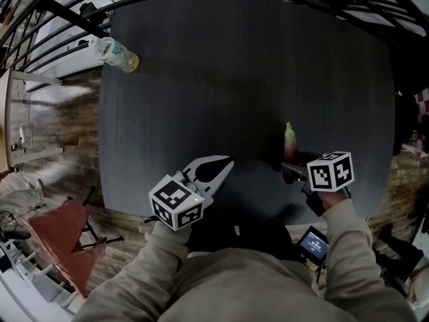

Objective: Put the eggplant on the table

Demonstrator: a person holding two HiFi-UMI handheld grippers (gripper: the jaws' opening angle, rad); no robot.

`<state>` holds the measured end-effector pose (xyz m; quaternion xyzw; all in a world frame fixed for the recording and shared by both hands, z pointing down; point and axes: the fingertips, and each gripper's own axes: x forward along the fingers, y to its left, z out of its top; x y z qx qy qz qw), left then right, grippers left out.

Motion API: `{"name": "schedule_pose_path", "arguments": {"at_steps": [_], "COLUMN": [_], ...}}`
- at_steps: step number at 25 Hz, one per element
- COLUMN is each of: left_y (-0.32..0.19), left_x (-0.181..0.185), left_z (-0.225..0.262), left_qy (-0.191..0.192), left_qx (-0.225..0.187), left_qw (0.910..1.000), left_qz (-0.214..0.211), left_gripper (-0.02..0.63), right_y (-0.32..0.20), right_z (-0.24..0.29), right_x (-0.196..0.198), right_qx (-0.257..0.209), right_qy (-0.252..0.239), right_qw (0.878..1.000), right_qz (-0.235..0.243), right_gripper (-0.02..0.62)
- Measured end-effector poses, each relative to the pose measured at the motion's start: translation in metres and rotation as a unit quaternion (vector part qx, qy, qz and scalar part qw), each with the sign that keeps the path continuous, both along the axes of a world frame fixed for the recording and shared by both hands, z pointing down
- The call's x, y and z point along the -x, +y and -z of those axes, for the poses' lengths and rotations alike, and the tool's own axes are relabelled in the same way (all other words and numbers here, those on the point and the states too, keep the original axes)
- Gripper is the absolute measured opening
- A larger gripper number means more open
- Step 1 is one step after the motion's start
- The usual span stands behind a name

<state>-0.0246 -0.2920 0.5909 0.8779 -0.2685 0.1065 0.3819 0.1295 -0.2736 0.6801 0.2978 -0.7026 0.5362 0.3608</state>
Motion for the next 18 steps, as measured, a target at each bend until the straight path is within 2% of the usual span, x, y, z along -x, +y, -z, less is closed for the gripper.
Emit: {"name": "schedule_pose_path", "arguments": {"at_steps": [10, 18], "left_y": [0.004, 0.005], "left_x": [0.002, 0.002], "left_z": [0.000, 0.001], "left_qy": [-0.001, 0.000], "left_qx": [0.002, 0.006], "left_qw": [1.0000, 1.0000], "left_qz": [-0.003, -0.001], "left_gripper": [0.002, 0.002], "right_y": [0.012, 0.011], "right_z": [-0.017, -0.017], "right_x": [-0.011, -0.014], "right_qx": [0.007, -0.002], "right_qy": [0.057, 0.057], "right_qw": [0.998, 0.998], "right_qz": [0.016, 0.014], "right_gripper": [0.239, 0.281]}}
